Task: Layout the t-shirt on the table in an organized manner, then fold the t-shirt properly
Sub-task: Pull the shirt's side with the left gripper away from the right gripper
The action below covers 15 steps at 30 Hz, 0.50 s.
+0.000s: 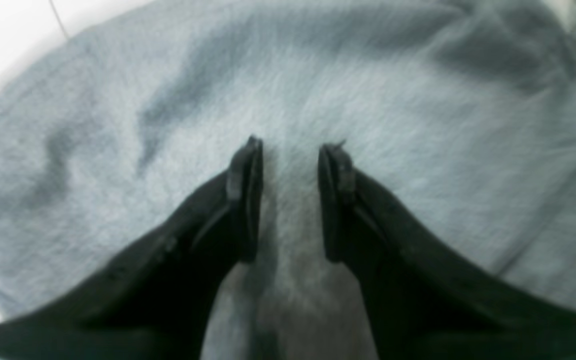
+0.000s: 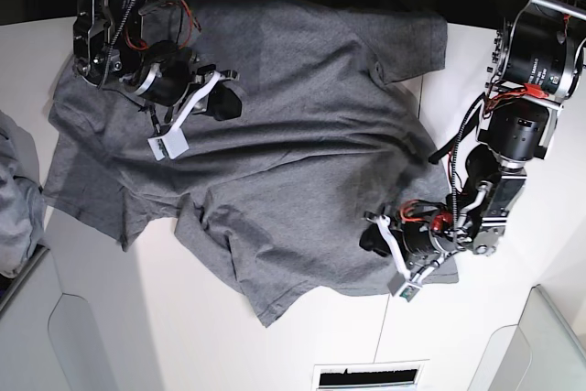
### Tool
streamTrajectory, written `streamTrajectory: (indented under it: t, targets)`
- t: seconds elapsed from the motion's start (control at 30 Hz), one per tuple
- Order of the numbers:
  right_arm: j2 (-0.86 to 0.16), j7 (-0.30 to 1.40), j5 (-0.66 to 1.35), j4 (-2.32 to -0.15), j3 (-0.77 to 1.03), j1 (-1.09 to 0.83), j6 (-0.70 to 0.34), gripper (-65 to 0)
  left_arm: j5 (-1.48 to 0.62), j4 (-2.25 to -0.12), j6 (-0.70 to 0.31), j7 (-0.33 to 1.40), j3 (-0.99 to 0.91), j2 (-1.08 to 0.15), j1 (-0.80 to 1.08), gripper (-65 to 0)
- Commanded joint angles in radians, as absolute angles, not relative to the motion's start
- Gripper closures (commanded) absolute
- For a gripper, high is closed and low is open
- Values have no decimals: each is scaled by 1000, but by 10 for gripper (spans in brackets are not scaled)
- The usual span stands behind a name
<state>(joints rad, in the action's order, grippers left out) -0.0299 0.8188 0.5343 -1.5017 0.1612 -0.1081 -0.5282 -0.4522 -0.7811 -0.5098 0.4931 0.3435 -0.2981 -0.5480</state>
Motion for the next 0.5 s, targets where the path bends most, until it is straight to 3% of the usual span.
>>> streamTrajectory:
  t: [0.0,0.23,0.47]
  targets:
    - [-30,812,528,-1515,163,-125,-539,0,-440,-768,-487,479,363,-300,-573,-204]
    - [-67,812,385,-1514,164,-156,-522,0,-247,-655,-248,403,459,-284,-585,-46]
    - [-155,808,374,-1512,164,-155,-519,0,-213,-635,-213,482,459,-397,-595,-19]
